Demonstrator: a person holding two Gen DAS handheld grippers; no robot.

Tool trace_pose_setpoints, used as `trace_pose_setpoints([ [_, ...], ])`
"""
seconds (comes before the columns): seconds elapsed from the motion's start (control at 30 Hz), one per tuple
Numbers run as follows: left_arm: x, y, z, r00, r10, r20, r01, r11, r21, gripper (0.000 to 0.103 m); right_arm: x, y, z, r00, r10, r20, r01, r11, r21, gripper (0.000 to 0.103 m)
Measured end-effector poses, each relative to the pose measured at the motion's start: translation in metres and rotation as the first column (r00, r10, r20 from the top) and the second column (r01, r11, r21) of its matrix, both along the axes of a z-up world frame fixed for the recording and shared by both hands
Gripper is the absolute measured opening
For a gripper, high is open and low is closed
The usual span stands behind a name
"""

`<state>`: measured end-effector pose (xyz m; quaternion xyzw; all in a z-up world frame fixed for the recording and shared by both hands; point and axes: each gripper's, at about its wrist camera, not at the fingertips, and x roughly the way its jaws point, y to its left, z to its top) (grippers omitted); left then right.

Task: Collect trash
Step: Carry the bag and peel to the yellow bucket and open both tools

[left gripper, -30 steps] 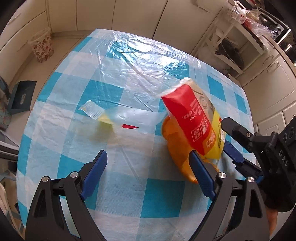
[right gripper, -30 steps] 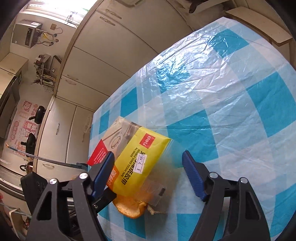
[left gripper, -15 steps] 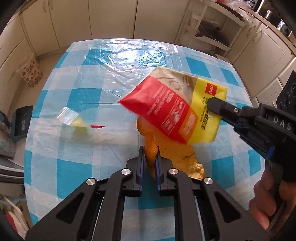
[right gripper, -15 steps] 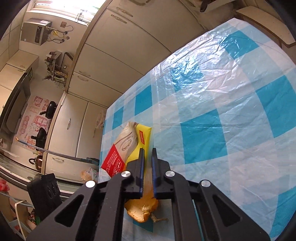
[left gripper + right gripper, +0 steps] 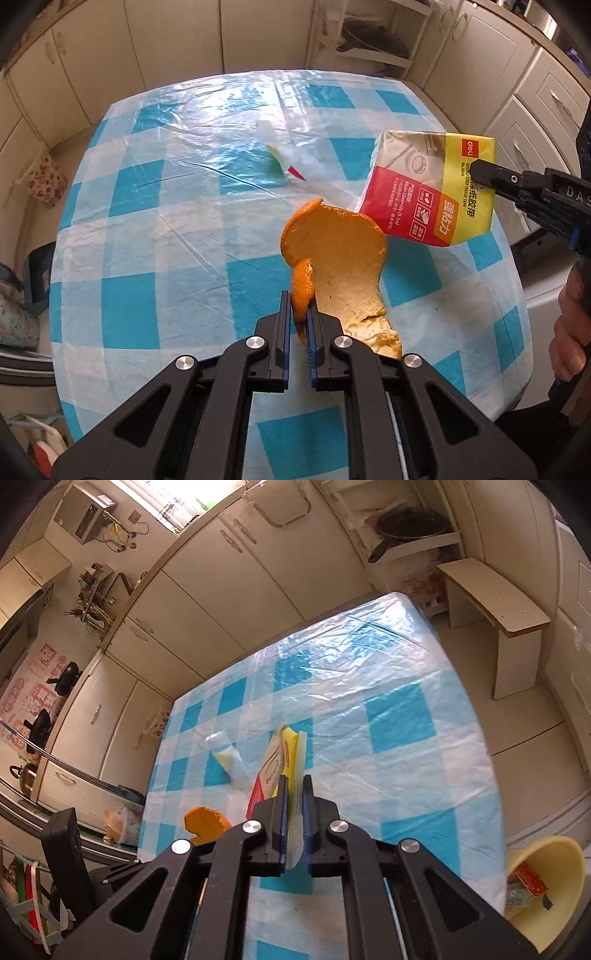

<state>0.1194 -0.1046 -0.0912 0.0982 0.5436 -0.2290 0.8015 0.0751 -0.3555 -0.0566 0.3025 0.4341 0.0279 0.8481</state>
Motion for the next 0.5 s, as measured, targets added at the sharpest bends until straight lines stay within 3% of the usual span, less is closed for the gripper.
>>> trace_pose_setpoints([
  [0.23, -0.036, -0.030, 0.001, 0.994, -0.103, 0.043, 0.101, 0.994, 0.043, 0.009, -0.042, -0.019, -0.008, 0.999, -0.018, -0.048, 0.015, 0.998, -0.057, 0.008],
  [0.33, -0.044, -0.037, -0.002, 0.992, -0.121, 0.040, 0.119, 0.991, 0.056, 0.023, -0.058, -0.029, -0.009, 0.998, -0.027, -0.057, 0.023, 0.997, -0.068, 0.008],
  [0.4, -0.047, -0.040, -0.005, 0.991, -0.123, 0.045, 0.120, 0.991, 0.066, 0.026, -0.066, -0.034, -0.009, 0.998, -0.033, -0.062, 0.029, 0.997, -0.074, 0.008],
  [0.5, -0.052, -0.044, -0.006, 0.989, -0.134, 0.061, 0.130, 0.989, 0.072, 0.023, -0.076, -0.042, -0.007, 0.997, -0.040, -0.064, 0.034, 0.996, -0.082, 0.008],
])
